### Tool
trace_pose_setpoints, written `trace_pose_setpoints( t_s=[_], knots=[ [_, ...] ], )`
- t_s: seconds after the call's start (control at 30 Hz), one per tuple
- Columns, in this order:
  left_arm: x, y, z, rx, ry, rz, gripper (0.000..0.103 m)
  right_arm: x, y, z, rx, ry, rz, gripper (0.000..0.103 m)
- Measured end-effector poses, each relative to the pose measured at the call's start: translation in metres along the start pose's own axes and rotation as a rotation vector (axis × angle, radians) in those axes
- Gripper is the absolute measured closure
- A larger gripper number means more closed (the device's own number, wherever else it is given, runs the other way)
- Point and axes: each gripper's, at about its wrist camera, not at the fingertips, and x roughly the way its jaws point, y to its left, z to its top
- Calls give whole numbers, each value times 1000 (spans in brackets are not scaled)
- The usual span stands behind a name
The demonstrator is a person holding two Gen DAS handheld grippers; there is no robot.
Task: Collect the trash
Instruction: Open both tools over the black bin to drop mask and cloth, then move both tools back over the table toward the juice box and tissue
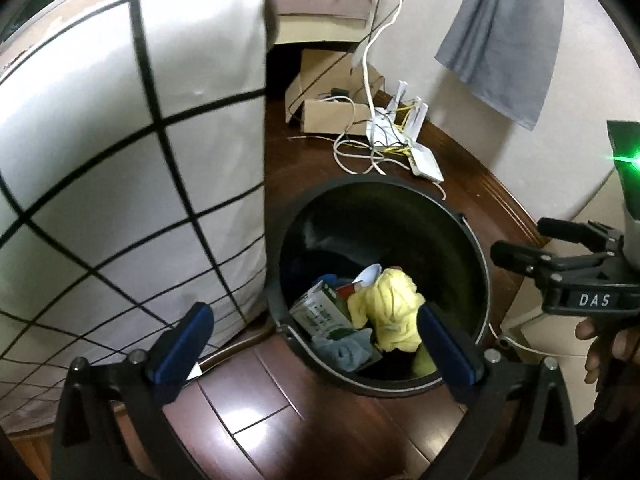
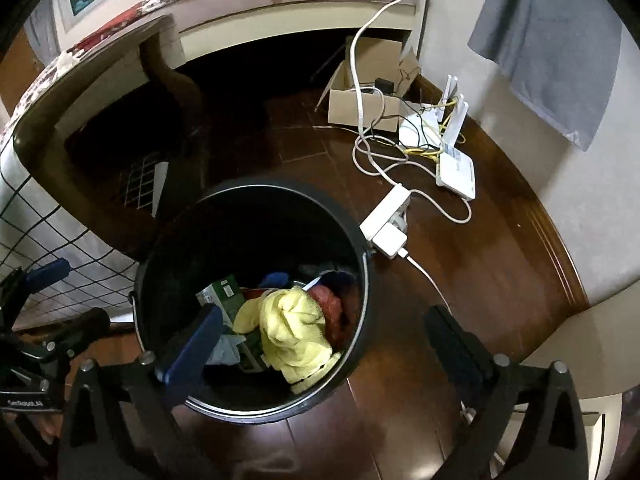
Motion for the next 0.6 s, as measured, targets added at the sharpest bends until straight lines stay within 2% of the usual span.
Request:
trace_pose_setpoints(
  t_s=[0.6],
  knots=[
    [-32, 11, -4, -7, -63, 23, 1, -23, 25, 0, -56, -57, 10, 1]
  ],
)
